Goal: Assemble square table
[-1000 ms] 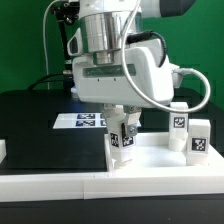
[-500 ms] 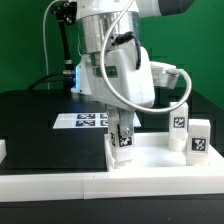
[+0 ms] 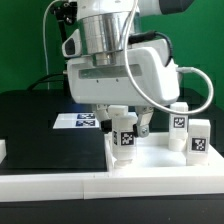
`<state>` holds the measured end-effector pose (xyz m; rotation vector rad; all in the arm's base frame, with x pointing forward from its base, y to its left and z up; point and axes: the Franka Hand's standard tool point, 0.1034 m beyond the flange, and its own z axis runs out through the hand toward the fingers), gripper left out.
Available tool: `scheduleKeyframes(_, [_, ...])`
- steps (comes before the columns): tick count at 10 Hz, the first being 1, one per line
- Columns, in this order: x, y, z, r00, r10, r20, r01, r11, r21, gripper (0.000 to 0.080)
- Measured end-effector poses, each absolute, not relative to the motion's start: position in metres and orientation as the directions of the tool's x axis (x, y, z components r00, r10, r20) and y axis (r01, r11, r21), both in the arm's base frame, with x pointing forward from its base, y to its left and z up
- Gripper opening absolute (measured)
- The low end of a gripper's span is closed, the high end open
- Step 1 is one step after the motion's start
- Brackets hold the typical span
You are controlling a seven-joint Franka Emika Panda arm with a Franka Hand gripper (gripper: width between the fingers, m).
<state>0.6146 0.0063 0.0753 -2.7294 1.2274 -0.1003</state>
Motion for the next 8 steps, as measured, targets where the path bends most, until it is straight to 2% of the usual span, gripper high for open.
scheduleKeyframes(3, [0.6165,0.0104,0.0751,0.862,-0.507,0.021,-0.500,-0.855,-0.138,0.0649])
scheduleKeyframes(6, [0.6134,0.0127,0.0765,0.951,-0.293,0.094,-0.285,-0.955,-0.085,0.0649])
scheduleKeyframes(8, [0.6140,0.0133,0.0761,0.977,-0.174,0.124,-0.167,-0.984,-0.066,0.0649])
